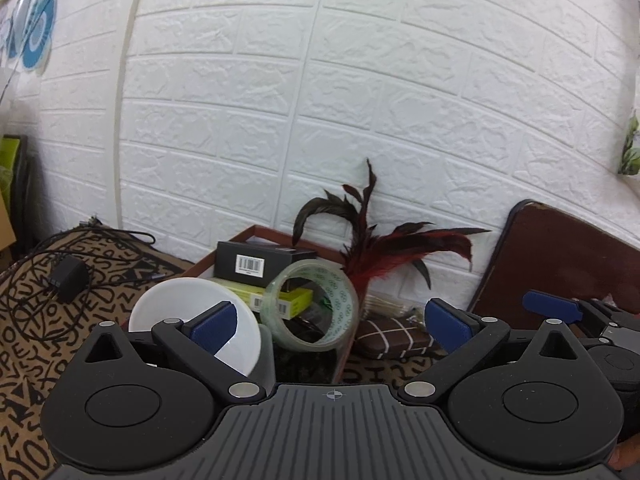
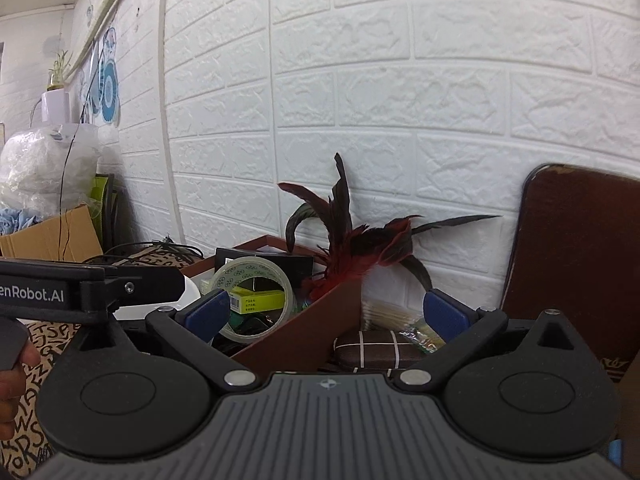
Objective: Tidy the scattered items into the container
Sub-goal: 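Move the right gripper toward the brown striped glasses case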
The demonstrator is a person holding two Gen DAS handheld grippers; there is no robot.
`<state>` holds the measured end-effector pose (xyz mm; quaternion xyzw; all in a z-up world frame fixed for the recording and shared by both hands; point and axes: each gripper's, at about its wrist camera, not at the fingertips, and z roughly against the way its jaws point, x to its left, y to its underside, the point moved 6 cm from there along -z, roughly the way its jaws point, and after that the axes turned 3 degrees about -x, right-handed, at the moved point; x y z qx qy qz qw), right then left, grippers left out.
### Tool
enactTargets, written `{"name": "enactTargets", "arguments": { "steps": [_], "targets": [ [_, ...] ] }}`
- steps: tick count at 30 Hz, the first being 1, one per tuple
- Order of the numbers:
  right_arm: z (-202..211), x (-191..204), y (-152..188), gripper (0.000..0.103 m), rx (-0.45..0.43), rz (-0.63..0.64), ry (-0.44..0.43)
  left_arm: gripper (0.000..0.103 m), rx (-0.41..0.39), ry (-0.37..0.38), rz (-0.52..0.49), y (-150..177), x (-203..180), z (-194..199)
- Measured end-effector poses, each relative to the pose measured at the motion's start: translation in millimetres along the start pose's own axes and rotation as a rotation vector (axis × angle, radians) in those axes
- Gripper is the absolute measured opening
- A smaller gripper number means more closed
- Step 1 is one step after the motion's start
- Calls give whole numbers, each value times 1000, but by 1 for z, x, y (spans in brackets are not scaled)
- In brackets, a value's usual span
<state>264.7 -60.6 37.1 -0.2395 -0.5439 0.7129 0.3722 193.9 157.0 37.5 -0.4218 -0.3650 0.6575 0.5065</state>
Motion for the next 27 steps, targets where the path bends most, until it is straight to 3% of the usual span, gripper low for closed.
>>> {"name": "enactTargets", "arguments": {
  "steps": [7, 12, 20, 27],
  "targets": [
    [27, -9, 4, 102, -14, 32, 28, 103, 7, 54, 14, 13, -19, 15],
    [38, -24, 24, 102, 14, 76, 87, 103, 50, 95, 13, 44, -34, 14],
    [30, -58, 77, 102, 111, 89, 162, 103, 108, 136, -33, 99, -60, -17],
    [2, -77, 103, 102, 159, 106, 139, 103, 103, 124, -3, 109, -61, -52]
  ]
}}
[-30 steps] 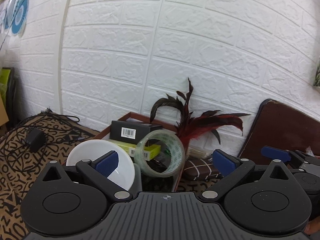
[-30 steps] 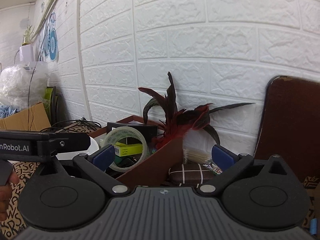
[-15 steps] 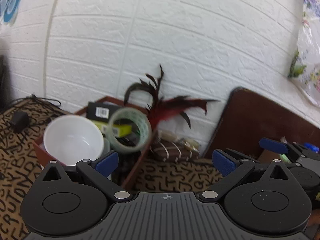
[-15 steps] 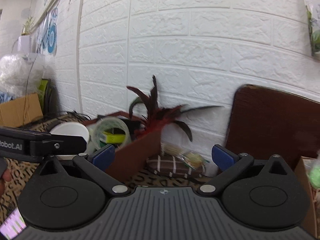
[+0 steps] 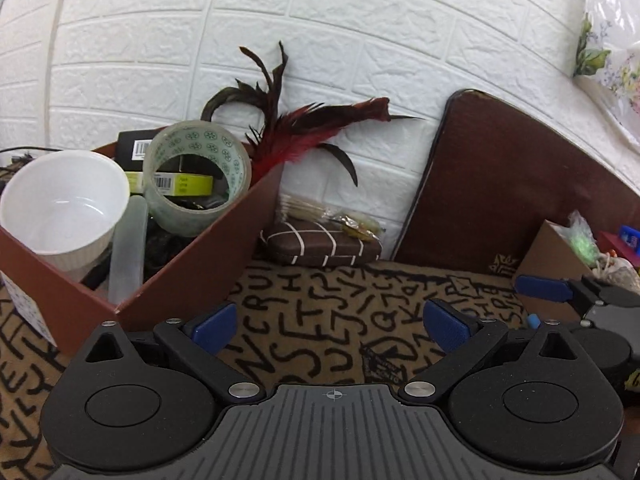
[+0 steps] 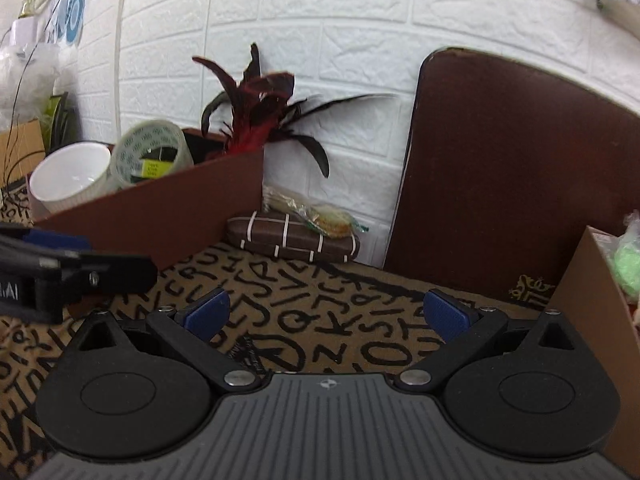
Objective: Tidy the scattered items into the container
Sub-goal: 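Move the right gripper toward the brown striped glasses case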
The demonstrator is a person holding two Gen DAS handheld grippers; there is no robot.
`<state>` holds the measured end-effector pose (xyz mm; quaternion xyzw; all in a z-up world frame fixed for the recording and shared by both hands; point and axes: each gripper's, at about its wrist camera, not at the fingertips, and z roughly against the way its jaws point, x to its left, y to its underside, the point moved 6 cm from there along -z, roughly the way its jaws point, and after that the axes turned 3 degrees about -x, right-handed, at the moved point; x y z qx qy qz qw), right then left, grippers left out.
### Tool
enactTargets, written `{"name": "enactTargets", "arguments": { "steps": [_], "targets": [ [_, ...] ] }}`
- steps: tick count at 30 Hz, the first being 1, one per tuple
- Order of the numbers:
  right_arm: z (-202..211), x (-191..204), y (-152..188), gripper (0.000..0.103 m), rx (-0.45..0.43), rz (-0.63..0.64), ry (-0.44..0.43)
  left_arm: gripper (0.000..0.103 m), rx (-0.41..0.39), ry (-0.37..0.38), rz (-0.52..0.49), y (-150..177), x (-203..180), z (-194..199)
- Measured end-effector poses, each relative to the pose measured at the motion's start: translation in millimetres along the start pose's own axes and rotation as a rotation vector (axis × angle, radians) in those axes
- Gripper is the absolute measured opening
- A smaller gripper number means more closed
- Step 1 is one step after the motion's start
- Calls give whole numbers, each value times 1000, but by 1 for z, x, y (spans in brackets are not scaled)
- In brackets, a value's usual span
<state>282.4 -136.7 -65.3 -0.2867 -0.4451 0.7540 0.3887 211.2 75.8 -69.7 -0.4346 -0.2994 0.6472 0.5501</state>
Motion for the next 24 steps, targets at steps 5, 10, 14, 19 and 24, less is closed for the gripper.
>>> {"name": "enactTargets", "arguments": {
  "steps": [5, 10, 14, 19, 24],
  "targets": [
    [-34, -2, 4, 102, 16, 93, -41, 101, -4, -4, 11, -1, -3, -29],
    [-70, -9, 4, 102, 13, 124, -87, 101, -22, -13, 13, -2, -6, -61],
    [-98, -20, 2, 102, 5, 115, -110, 101, -24, -27, 37, -4, -3, -87],
    [-129, -31, 0, 102, 24, 58, -174, 101, -38, -29, 67, -9, -6, -109],
    [-143, -26, -8, 102, 26, 98, -237, 101, -30, -12, 85, -15, -8, -127]
  ]
}}
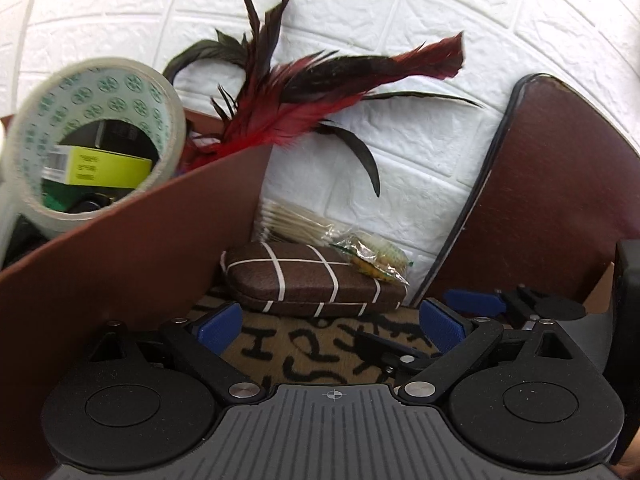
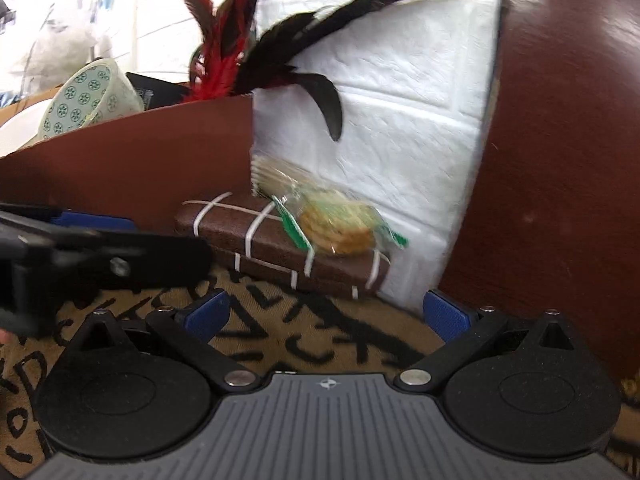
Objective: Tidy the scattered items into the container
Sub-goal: 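Move the right gripper toward the brown striped glasses case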
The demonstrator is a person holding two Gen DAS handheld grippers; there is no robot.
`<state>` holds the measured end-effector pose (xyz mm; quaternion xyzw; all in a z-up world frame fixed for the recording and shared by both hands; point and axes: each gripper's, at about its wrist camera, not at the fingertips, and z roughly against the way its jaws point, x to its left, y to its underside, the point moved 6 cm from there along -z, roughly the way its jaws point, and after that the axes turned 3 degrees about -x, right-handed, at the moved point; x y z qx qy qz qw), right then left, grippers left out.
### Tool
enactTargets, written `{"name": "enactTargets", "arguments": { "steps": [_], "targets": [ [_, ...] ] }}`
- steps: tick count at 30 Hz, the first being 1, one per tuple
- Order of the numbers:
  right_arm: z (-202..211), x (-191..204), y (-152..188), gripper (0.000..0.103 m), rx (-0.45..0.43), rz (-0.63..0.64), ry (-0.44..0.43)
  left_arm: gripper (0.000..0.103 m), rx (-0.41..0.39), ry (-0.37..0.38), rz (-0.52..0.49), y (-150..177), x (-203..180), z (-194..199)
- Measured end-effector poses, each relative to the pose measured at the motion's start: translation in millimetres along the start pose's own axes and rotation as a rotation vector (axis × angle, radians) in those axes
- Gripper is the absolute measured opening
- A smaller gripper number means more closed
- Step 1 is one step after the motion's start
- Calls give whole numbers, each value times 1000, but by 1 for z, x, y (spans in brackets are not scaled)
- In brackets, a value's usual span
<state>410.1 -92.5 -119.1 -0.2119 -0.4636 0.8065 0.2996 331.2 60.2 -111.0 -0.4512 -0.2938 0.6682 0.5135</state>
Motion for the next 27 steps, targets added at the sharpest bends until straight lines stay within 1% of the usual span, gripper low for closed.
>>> {"name": "enactTargets", "arguments": {
  "steps": [2, 8, 13, 15, 18, 20, 21, 23, 25, 27],
  "targets": [
    [-7, 1, -3, 102, 7, 19, -20, 101, 6, 13, 11, -1, 1, -5],
    [-28, 4, -5, 102, 64, 65, -79, 101, 27, 38, 26, 1, 4, -21],
    [-37, 2, -7, 103, 80, 84, -96, 100, 72, 49, 129, 1, 13, -37],
    [-39, 1, -7, 102, 88, 79, -99, 97, 81, 48, 153, 0, 17, -42],
    [-39, 3, -7, 102, 90, 83, -94, 90, 80, 24, 132, 0, 17, -44],
    [-36, 4, -6, 100, 88, 74, -88, 77, 84, 12, 116, 1, 18, -43],
    [-33, 5, -6, 100, 85, 67, -86, 75, 93, 21, 109, 1, 18, -42],
    [-25, 9, -4, 100, 76, 61, -84, 63, 117, 63, 99, 3, 15, -38],
    [-15, 16, 0, 100, 66, 65, -87, 60, 141, 95, 92, 5, 11, -34],
    [-3, 23, 3, 100, 55, 72, -98, 60, 141, 91, 81, 6, 9, -28]
  ]
}}
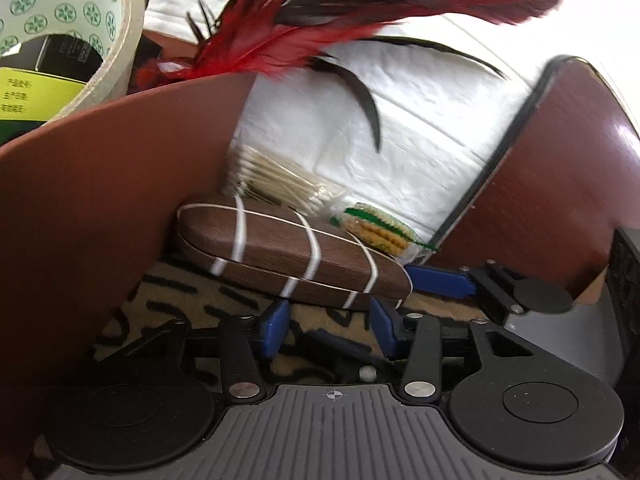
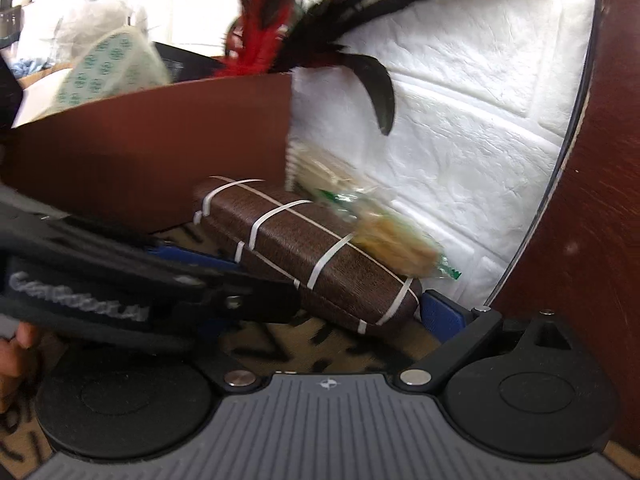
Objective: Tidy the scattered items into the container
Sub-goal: 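Move the right gripper toward the brown striped glasses case, then grasp the glasses case with the right gripper and lift it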
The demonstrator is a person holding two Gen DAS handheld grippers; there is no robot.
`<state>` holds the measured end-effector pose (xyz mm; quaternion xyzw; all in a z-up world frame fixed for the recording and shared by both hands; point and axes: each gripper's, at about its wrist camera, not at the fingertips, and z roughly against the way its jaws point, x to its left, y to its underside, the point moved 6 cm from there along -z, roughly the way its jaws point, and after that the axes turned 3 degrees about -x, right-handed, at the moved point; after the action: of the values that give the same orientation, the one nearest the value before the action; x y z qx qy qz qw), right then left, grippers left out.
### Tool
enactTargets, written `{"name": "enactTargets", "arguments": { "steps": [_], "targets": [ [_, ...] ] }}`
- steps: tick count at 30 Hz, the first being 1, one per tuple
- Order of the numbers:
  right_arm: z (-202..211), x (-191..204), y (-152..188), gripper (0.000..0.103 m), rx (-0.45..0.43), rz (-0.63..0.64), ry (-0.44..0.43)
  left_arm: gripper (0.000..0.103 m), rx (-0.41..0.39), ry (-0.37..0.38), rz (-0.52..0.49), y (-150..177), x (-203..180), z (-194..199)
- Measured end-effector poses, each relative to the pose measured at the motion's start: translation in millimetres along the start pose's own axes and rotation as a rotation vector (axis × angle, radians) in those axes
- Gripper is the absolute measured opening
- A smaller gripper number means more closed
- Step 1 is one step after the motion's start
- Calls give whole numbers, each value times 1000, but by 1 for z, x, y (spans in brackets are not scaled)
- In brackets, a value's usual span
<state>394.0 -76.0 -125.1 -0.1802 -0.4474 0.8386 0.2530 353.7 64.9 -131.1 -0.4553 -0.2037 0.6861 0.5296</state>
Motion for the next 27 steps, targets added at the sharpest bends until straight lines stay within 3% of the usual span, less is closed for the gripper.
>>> {"name": "enactTargets", "arguments": {
  "steps": [4, 6, 7, 9, 11, 17, 27],
  "targets": [
    [28, 23, 8, 100, -24, -3, -30, 60, 9, 30, -10, 9, -6, 17],
    [45, 41, 12, 91, -60, 47, -78, 60, 3, 36, -36, 15, -9, 32],
    [53, 51, 16, 86, -59, 86, -108, 64, -5, 37, -50, 19, -9, 40],
    [64, 60, 21, 87, -65, 157, -96, 75, -24, 4, -68, 22, -7, 52],
    [57, 53, 19, 87, -50, 162, -41, 82, -41, -25, -66, 23, -7, 56],
    [43, 13, 9, 90, -49, 38, 71, 89, -52, -50, -31, 14, 1, 54],
    [18, -1, 8, 90, -29, 36, 34, 92, -55, -65, 53, 1, 5, 28]
  ]
}}
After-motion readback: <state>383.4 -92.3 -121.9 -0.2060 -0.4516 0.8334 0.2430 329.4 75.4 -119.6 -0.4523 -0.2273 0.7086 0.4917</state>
